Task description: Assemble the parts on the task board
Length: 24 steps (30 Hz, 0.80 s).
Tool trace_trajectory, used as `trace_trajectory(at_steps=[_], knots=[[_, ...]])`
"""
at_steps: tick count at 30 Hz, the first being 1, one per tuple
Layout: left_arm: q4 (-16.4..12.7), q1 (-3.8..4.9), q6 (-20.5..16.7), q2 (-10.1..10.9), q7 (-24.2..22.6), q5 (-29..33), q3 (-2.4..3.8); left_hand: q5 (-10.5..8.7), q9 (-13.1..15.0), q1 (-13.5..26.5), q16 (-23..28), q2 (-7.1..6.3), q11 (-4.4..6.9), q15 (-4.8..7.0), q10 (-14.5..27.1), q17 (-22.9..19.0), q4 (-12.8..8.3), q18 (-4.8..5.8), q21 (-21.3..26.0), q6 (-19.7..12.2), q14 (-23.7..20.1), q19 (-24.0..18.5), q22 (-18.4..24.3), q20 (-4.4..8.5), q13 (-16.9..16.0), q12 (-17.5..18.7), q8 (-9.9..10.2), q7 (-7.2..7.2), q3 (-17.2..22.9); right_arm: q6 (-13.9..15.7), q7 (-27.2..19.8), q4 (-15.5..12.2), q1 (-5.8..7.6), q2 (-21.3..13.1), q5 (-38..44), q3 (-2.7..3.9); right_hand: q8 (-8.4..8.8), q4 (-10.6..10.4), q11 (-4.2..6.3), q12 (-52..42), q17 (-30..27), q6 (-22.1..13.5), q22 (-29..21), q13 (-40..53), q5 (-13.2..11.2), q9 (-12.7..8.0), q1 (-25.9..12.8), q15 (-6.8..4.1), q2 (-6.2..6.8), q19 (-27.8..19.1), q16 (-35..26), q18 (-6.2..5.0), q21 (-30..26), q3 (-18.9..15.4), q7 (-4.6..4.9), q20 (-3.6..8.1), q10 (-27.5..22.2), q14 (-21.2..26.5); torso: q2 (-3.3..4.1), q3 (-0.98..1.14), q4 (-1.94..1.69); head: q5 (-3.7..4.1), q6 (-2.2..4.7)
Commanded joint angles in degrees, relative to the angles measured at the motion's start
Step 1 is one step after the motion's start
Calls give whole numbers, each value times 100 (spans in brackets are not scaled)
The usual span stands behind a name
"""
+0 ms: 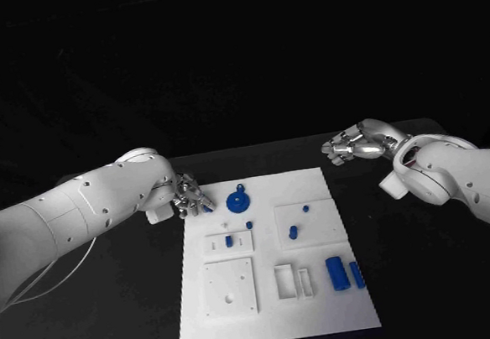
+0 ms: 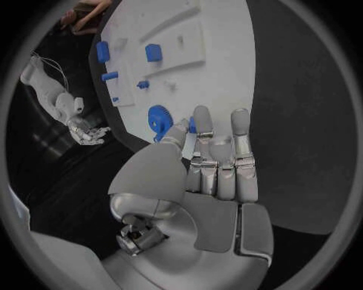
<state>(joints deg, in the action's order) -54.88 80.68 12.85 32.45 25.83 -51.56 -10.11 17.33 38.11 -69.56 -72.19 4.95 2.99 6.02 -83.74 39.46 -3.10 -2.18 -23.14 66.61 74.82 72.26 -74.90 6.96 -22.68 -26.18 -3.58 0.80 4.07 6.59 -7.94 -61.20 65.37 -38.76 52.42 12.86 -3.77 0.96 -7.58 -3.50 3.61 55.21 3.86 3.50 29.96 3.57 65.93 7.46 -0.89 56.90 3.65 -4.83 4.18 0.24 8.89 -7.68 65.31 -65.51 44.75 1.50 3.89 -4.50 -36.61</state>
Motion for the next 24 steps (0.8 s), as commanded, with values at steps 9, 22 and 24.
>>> trace_trajectory(at_steps=[9, 22, 24], knots=[[-453, -9, -392, 300, 26, 374, 4, 98, 340, -63, -29, -27, 39, 50, -114, 91, -68, 105, -30, 59, 93, 25, -110, 54, 15, 37, -31, -59, 112, -74, 1, 26, -9, 3, -30, 5, 30, -1, 8, 15, -9, -40, -6, -8, 33, -8, -13, -4, -50, -29, -15, -18, 3, -24, 13, -8, -28, 19, -12, 10, -7, -5, -21], [-1573, 29, -739, 942, 250, 497, 0, 212, 1095, 0, -48, -129, 73, 68, -212, 245, -86, 105, -66, 155, 173, 43, -109, 66, 33, 91, -58, -120, 222, -91, 4, 76, -27, 16, -31, 5, 30, -7, 7, 15, -9, -48, -5, -8, 33, -8, -16, -4, -54, -31, -15, -18, 3, -37, 13, -9, -30, 22, -28, 6, -36, -36, -46], [-1738, 32, -763, 1026, 294, 476, -8, 246, 1386, 9, -55, -145, 78, 72, -214, 275, -65, 108, -82, 143, 180, 42, -112, 70, 26, 83, -35, -126, 263, -93, 3, 81, -32, 21, -33, 5, 30, -7, 7, 15, -9, -48, -5, -8, 33, -8, -16, -4, -54, -31, -15, -18, 3, -37, 13, -9, -30, 22, -23, 4, -34, -48, -55]])
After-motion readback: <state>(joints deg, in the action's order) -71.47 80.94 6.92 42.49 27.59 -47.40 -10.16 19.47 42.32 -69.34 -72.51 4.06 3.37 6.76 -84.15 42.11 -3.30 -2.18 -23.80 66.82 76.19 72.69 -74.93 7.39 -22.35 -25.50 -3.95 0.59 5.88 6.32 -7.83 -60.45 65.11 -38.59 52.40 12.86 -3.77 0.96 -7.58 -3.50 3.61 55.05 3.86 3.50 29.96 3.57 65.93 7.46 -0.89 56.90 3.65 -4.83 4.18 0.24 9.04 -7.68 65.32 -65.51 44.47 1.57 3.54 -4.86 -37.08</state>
